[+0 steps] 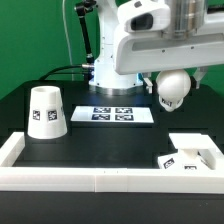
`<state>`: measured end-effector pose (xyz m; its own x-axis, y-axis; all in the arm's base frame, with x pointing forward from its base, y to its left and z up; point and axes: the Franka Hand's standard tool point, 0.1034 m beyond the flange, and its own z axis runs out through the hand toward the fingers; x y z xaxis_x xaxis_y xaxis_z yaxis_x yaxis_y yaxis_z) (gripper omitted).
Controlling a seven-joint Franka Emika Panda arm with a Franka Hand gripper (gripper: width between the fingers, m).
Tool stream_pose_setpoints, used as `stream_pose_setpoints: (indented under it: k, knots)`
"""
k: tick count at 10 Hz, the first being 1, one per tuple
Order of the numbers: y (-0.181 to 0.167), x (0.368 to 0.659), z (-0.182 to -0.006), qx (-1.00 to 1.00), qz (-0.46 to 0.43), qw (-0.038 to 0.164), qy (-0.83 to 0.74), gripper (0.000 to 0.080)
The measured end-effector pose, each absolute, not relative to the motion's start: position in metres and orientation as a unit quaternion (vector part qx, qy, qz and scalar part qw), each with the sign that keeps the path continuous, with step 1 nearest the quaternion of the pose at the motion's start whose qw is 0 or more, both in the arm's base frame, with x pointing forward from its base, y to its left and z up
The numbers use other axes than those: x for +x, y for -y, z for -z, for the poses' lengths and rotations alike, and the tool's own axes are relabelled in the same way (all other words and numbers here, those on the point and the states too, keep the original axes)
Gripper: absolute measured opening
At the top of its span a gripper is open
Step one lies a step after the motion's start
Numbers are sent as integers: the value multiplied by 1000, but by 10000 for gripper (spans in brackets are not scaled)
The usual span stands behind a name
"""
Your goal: Assemble lamp
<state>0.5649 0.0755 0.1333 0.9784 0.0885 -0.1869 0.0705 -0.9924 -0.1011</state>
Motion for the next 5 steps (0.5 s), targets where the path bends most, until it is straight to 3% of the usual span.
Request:
stream_pose_setpoints:
  k: [2,5]
  knots:
    - [-72,570,-133,-998,-18,42,40,579]
    - [-65,592,-146,-987,138,25,83,579]
